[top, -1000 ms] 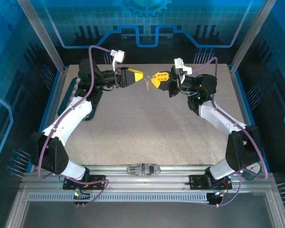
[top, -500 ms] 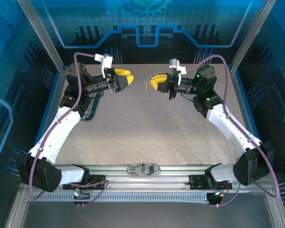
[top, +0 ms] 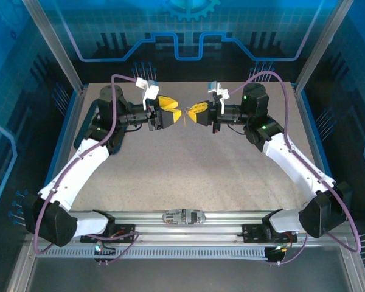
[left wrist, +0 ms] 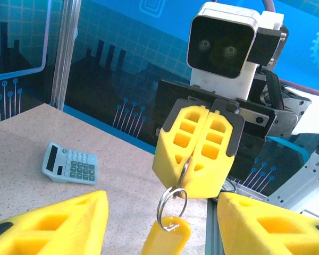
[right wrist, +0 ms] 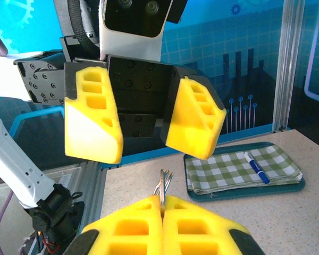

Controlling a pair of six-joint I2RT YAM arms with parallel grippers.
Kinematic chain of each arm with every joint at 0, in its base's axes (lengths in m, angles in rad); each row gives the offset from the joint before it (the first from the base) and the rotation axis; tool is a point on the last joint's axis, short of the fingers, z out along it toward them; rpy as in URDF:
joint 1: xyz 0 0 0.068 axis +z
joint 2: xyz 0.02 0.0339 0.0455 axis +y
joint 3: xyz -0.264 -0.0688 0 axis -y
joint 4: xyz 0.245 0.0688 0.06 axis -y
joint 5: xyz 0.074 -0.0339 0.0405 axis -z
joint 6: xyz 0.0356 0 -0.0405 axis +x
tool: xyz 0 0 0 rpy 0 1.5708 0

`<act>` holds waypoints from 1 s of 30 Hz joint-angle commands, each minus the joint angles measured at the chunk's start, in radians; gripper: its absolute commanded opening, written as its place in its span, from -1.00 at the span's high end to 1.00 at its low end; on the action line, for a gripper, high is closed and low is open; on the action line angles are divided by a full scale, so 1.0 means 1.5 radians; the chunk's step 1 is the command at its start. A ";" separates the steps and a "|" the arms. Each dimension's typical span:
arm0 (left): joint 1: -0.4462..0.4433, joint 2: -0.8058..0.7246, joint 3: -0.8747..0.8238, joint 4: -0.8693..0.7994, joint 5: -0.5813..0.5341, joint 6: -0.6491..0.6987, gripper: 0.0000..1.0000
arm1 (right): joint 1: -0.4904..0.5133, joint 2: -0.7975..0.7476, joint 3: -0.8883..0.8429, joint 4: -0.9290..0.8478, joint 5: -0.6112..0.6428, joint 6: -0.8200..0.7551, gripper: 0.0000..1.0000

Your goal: Remove the keys from the keyring

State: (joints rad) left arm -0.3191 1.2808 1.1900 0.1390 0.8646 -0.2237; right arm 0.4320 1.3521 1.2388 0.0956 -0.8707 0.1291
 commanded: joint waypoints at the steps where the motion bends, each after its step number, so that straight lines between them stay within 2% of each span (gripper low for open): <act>1: -0.006 0.002 0.001 0.018 0.015 0.029 -0.05 | 0.010 -0.006 0.023 -0.020 0.000 -0.012 1.00; 8: -0.017 0.018 0.028 -0.029 0.036 0.043 0.07 | 0.016 -0.004 0.025 -0.017 -0.001 -0.014 1.00; 11: -0.022 0.025 0.036 -0.046 0.045 0.057 0.22 | 0.018 -0.002 0.027 -0.016 0.000 -0.014 1.00; 14: -0.022 0.027 0.036 -0.039 0.054 0.058 0.51 | 0.019 -0.004 0.028 -0.017 -0.001 -0.014 1.00; 15: -0.022 0.026 0.035 -0.037 0.053 0.056 0.54 | 0.019 -0.003 0.028 -0.016 0.000 -0.014 1.00; 26: -0.021 0.018 0.028 -0.004 0.057 0.026 0.50 | 0.019 -0.008 0.023 -0.020 -0.003 -0.019 1.00; 30: -0.021 0.013 0.022 0.018 0.062 0.014 0.74 | 0.019 -0.009 0.023 -0.023 -0.002 -0.021 1.00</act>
State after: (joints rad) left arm -0.3454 1.3140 1.2102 0.1162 0.9260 -0.1860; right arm 0.4469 1.3521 1.2510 0.0734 -0.8692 0.1112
